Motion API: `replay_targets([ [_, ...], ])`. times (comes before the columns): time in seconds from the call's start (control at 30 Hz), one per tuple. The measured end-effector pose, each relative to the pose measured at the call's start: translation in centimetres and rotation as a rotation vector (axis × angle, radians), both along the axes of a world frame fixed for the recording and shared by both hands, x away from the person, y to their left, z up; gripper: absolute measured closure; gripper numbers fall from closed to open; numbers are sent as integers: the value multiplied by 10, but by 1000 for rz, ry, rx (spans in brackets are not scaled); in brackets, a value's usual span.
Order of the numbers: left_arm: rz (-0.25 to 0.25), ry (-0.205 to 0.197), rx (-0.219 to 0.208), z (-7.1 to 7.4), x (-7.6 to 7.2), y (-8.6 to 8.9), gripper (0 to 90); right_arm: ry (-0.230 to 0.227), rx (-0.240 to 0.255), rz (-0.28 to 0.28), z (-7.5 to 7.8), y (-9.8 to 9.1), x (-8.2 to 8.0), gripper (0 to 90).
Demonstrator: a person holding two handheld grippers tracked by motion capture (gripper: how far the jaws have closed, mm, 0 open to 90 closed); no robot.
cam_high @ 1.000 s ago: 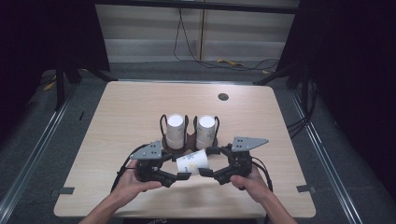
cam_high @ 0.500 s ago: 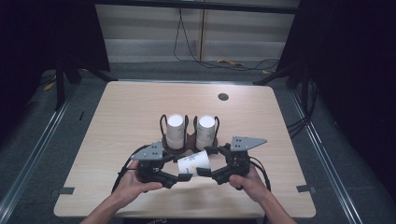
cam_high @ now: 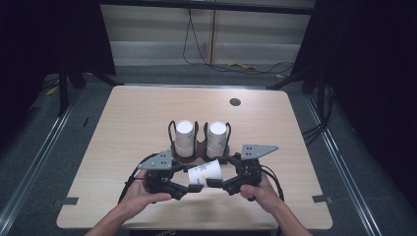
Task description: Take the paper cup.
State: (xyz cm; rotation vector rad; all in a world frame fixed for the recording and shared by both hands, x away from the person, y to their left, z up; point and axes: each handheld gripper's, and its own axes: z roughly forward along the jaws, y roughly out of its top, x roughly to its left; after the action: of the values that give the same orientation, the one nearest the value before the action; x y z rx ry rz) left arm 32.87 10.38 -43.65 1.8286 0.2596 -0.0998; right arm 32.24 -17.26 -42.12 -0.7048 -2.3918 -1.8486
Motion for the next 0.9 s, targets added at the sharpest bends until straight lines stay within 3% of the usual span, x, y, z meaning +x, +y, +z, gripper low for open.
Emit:
replay_targets([
  [0.3,-12,11,-3,-2,1,2,355,-16,2,26,0,-3,0,229],
  [0.57,-28,38,27,-10,2,1,335,-22,-3,57,-1,-4,0,305],
  [0.9,-7,53,26,-13,4,2,288,-21,-6,69,-1,-3,0,347],
])
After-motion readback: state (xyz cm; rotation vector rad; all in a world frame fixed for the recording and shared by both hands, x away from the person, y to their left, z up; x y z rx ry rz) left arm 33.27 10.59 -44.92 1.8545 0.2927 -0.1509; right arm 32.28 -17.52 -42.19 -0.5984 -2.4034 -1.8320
